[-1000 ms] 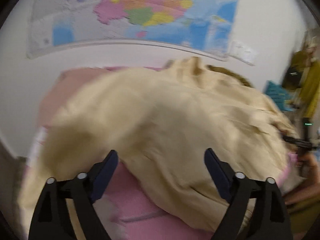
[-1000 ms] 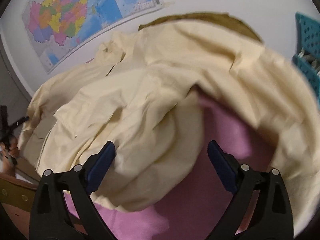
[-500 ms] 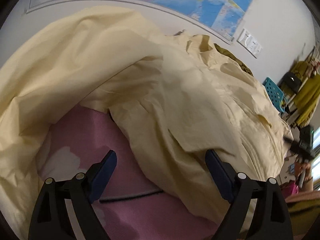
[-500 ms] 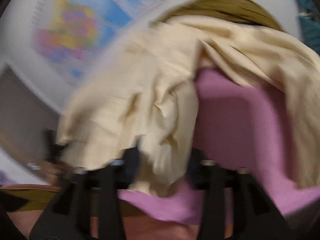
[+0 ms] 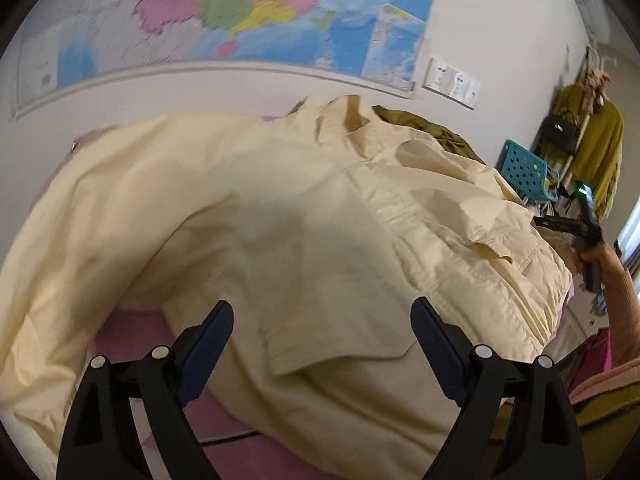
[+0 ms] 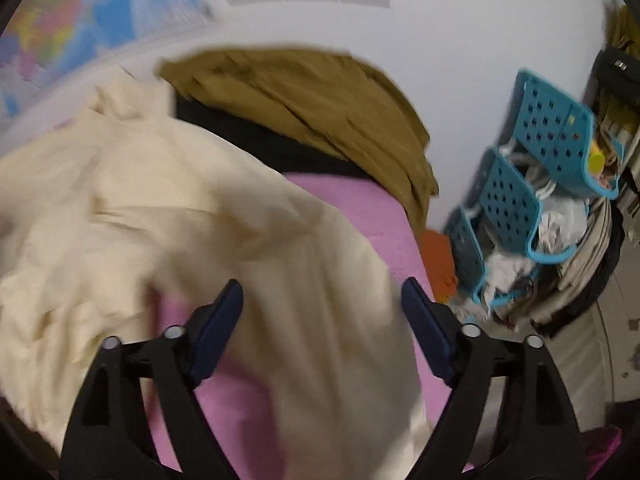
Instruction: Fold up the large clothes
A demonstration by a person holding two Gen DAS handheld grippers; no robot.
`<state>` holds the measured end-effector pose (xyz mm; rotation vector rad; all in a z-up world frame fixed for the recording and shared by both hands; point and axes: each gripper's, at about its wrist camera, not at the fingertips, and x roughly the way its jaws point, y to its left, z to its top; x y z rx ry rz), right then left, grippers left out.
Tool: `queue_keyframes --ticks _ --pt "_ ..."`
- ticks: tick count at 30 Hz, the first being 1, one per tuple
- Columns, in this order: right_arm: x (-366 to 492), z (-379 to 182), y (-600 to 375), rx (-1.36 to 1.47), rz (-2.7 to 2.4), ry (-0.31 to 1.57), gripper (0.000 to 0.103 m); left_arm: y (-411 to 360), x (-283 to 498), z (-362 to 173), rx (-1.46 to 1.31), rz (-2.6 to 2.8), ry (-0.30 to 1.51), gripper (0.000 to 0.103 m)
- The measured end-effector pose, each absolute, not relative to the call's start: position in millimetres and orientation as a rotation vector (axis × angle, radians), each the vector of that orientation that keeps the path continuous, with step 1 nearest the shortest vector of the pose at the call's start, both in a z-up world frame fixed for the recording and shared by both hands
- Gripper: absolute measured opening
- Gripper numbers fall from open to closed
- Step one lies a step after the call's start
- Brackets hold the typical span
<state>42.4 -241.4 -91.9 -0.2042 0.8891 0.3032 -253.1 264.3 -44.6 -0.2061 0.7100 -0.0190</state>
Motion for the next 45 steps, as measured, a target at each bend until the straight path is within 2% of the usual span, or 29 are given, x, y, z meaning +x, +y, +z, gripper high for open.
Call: queue_keyframes --ticks 1,3,5,9,13,16,17,18,19,20,22,23,24,25,26,27,28,29,30,38,42,45 --pt "51.6 -99.0 -239.7 -0.229 0.301 0.921 0.065 261.1 -250.1 -42.0 -0.192 -0.014 0.710 0.087" --pt "60.2 -105.4 -238.9 -0.226 0.358 0.948 0.009 256.4 -243.7 -39.9 -0.181 -0.015 0.711 0.087" --pt "64.2 -92.0 -252.2 -0.162 0.364 0.909 0.004 253.8 -236.3 -40.0 -0.179 -0.012 0.717 0.087" --pt "81.3 -49.0 -332.7 0.200 0.320 0.765 0.004 253.7 -213.9 -41.9 -0.188 0.002 0.729 0.087" --pt "106.3 -82.9 -334.8 0.120 0.213 0.890 0.005 252.5 -186.6 -48.8 -0.207 -0.007 0.749 0.087" --pt "108.7 -106.7 -328.9 0.140 0.231 0.967 0.026 240.2 -165.9 -52.8 -0.184 -0.022 0.778 0.087" --pt "103.6 -104.0 -330.0 0.148 0.253 0.951 0.049 233.0 -159.6 -52.6 -0.159 -0.030 0.783 0.087" --pt "95.5 -99.5 -329.3 0.154 0.272 0.928 0.065 226.8 -155.2 -51.9 -0.137 -0.033 0.786 0.087" --pt "85.5 -93.0 -331.7 0.150 0.284 0.890 0.070 222.1 -152.8 -51.0 -0.120 -0.037 0.786 0.087" --pt "76.2 -87.6 -335.8 0.130 0.266 0.863 0.079 216.1 -150.7 -49.6 -0.100 -0.045 0.785 0.087" --pt "60.8 -81.2 -344.3 0.093 0.262 0.832 0.086 205.8 -148.3 -45.1 -0.062 -0.073 0.774 0.087" --pt "56.4 -82.0 -348.4 0.088 0.275 0.836 0.093 201.5 -147.6 -42.9 -0.043 -0.087 0.766 0.088" --pt "51.8 -89.0 -354.7 0.077 0.291 0.864 0.094 198.4 -147.0 -42.3 -0.032 -0.092 0.763 0.088" --pt "49.3 -96.6 -358.8 0.062 0.286 0.890 0.094 194.6 -145.4 -42.0 -0.024 -0.099 0.761 0.088" --pt "47.7 -107.4 -363.4 0.039 0.273 0.927 0.089 193.1 -144.0 -41.5 -0.022 -0.108 0.761 0.089" --pt "46.7 -112.8 -366.1 0.034 0.266 0.940 0.057 192.3 -141.5 -41.8 -0.023 -0.116 0.763 0.089" --pt "46.2 -116.6 -370.9 0.054 0.269 0.960 0.038 190.6 -138.9 -41.8 -0.022 -0.116 0.766 0.089" --pt "44.4 -114.7 -375.4 0.087 0.283 0.964 0.027 189.5 -136.4 -42.4 -0.022 -0.114 0.771 0.089" --pt "41.2 -110.3 -375.4 0.101 0.299 0.950 0.023 188.8 -133.6 -42.3 -0.024 -0.116 0.774 0.089" --pt "-18.6 36.0 -307.7 -0.014 0.668 0.769 0.020 189.9 -122.5 -27.2 -0.043 -0.175 0.726 0.089" --pt "-54.2 100.6 -227.3 -0.101 0.961 0.697 0.020 194.4 -116.1 -17.1 -0.063 -0.207 0.692 0.089" --pt "-73.4 129.2 -155.9 -0.157 1.135 0.667 0.020 200.8 -115.3 -7.9 -0.095 -0.245 0.659 0.089"
